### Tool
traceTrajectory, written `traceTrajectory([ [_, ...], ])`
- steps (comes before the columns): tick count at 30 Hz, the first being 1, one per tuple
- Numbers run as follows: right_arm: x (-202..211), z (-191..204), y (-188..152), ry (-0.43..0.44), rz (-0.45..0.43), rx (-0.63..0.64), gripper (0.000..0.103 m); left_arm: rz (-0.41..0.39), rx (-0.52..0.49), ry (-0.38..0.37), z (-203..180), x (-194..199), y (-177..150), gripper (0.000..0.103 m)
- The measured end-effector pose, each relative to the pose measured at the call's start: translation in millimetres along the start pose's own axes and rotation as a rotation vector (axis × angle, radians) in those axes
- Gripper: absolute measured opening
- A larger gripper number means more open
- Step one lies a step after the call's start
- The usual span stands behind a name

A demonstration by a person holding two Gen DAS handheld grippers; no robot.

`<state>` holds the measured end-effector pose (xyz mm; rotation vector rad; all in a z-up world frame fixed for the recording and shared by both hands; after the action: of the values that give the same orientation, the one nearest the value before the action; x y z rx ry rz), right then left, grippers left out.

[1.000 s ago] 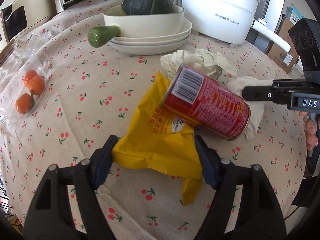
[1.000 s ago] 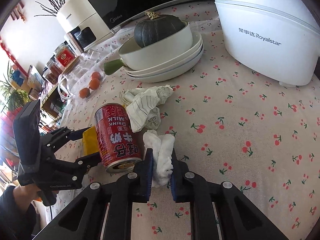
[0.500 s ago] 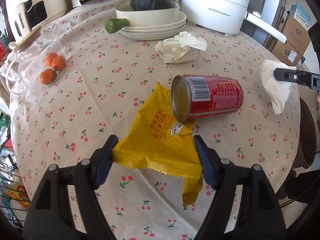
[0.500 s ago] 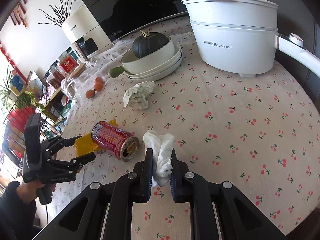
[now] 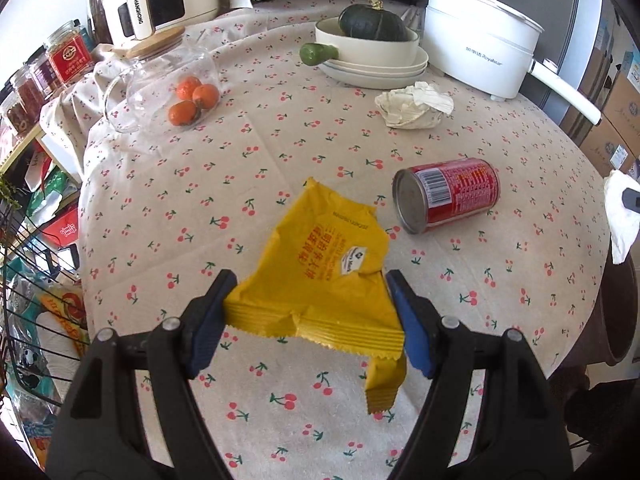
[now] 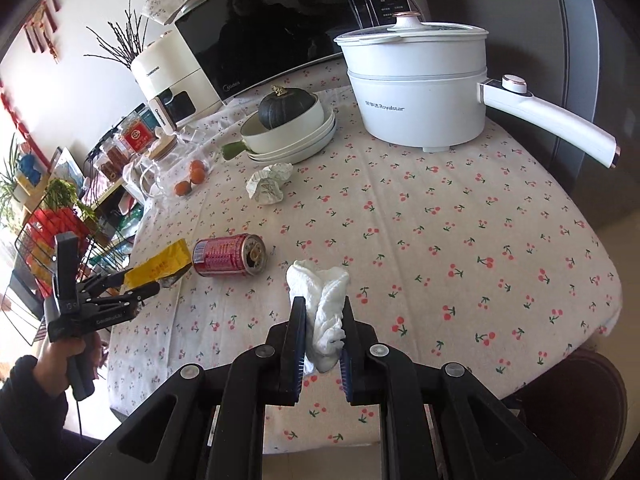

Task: Collect trash
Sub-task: 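Lift the yellow chip bag and white tissue off the table with both grippers, then carry the chip bag and tissue with both grippers over the brown bin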

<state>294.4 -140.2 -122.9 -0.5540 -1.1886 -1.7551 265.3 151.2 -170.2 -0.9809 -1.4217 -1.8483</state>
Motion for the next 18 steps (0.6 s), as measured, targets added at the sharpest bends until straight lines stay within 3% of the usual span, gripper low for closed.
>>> traceTrajectory([
  [12, 96.6, -65.4, -47.8, -0.106, -0.096, 0.001, 0.015, -0.123, -0.051, -0.193, -105.3, 59.1, 13.4, 0.076],
  [18, 125.3, -111.9, -82.1, -0.165, -0.102, -0.035, 0.015, -0.162, -0.117, -0.211, -145.4, 73.3, 14.6, 0.076],
])
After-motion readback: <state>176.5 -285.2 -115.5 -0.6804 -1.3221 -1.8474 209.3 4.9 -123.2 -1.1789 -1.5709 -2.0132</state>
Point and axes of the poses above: each gripper's, at about its wrist camera, not at the fingertips, and x roughly against the way its jaws point, z to its left, y to its top, the point moved 10 cm from there along -x, roughly the way its jaws point, and after that the axes turned 12 degrees about -x, right-handed, at the moved point
